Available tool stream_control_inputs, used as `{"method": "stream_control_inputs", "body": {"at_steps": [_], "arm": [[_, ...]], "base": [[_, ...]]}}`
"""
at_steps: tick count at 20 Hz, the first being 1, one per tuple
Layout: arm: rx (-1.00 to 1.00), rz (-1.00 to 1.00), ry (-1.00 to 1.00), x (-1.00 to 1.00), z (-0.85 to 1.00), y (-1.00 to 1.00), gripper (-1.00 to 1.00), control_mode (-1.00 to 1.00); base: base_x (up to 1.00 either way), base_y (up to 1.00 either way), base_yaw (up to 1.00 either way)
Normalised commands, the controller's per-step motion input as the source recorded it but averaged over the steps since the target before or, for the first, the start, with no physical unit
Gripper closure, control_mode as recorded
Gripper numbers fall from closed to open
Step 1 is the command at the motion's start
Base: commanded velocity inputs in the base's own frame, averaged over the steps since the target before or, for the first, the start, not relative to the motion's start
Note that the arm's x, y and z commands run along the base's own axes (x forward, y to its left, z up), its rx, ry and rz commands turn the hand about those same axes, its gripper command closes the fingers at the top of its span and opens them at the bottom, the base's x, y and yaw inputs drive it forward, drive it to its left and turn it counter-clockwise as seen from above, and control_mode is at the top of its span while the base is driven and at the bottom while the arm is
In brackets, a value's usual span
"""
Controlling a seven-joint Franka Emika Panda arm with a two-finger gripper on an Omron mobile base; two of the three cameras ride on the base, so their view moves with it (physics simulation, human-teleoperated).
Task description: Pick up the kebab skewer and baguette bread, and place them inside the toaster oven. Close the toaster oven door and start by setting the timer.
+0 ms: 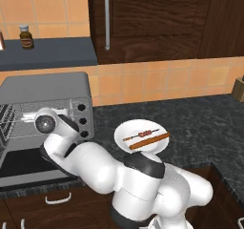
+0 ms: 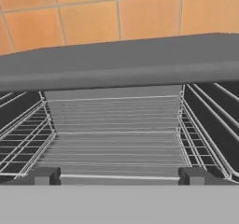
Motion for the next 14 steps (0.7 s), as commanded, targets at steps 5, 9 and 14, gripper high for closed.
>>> {"method": "stream_control_inputs", "body": {"at_steps": [5, 9, 14], "arm": [[0.00, -0.03, 0.00, 0.41, -0.04, 0.00, -1.00, -1.00], [0.00, 0.00, 0.00, 0.25, -0.24, 0.00, -1.00, -1.00], [0.00, 0.00, 0.00, 0.26, -0.10, 0.00, -1.00, -1.00]], "base": [[0.00, 0.00, 0.00], [0.00, 0.00, 0.00], [0.00, 0.00, 0.00]]}}
